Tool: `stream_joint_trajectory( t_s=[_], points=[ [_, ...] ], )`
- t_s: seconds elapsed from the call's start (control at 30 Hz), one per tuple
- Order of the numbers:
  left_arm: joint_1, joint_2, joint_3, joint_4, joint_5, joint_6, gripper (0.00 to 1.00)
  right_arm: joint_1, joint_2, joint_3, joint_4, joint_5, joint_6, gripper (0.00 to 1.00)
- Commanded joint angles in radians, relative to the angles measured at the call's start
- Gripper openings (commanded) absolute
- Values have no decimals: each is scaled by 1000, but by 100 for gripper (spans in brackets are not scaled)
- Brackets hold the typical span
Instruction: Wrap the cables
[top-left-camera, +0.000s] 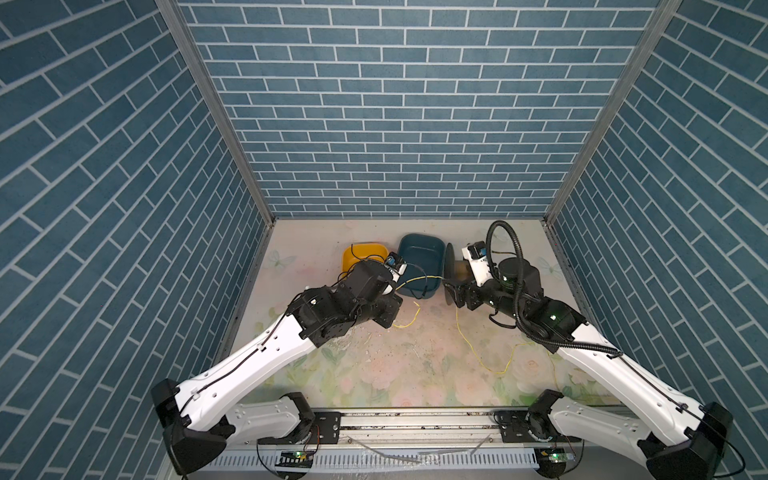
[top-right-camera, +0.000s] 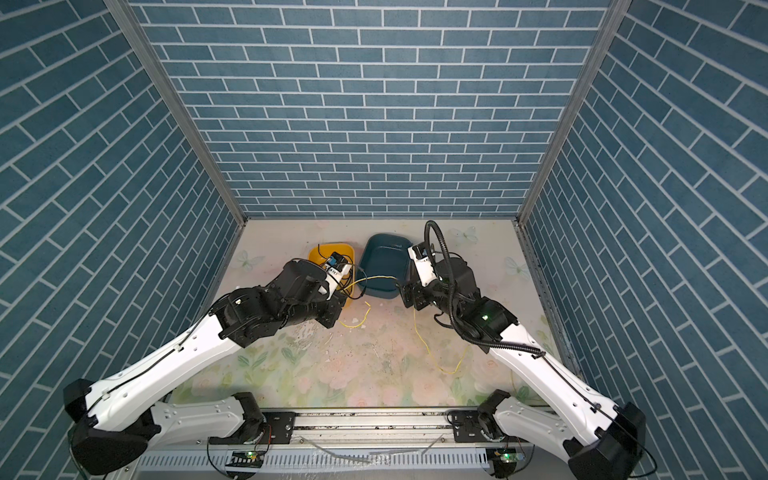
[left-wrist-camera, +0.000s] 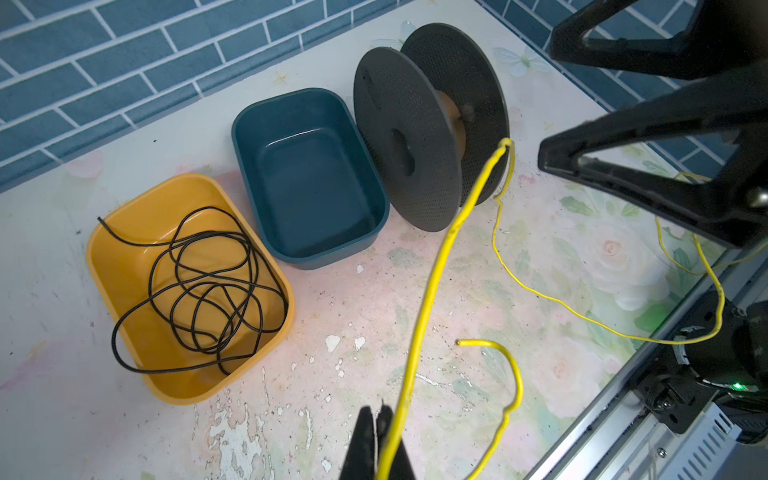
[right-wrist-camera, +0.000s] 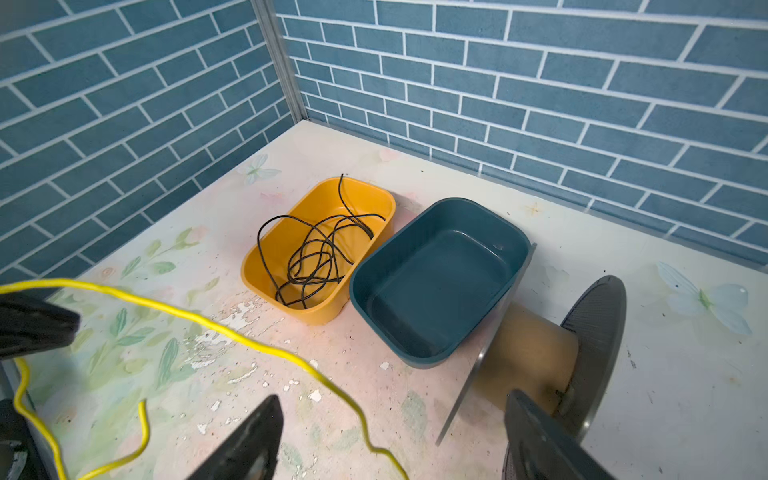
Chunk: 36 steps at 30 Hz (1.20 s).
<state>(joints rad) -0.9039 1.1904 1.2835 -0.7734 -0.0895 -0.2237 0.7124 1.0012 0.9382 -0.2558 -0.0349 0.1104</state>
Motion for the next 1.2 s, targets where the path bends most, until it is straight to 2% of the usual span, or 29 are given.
stream_joint_trajectory(
  t_s=[0.0, 0.2, 0.3, 0.57, 0.77, 0.93, 1.0, 1.1, 1.13, 1.17],
  points=[
    [-10, 37, 60, -20, 0, 24, 4, 1, -41, -43, -10, -40, -74, 81],
    [-18, 73, 100, 1, 26, 45, 5, 1, -77, -96, -5, -11, -80, 78],
    [-32, 88, 122, 5, 38, 54, 5, 1, -71, -117, 12, 22, -71, 70],
    [-81, 166, 195, -39, 43, 96, 5, -1, -66, -165, 88, 64, -60, 58],
    [-84, 185, 208, -36, 4, 90, 5, -4, -99, -179, 87, 83, -57, 37],
    [-84, 195, 219, -14, 3, 90, 5, -5, -123, -190, 78, 112, -56, 2],
    [-85, 204, 229, -13, 6, 92, 6, -5, -128, -187, 72, 129, -57, 0],
    [-84, 227, 255, -22, -2, 92, 12, -5, -154, -196, 78, 167, -54, 0],
    [-85, 235, 261, -21, -3, 93, 16, -5, -168, -202, 85, 185, -53, 0],
    [-85, 240, 266, -20, -4, 92, 25, -5, -179, -207, 90, 201, -55, 0]
  ],
)
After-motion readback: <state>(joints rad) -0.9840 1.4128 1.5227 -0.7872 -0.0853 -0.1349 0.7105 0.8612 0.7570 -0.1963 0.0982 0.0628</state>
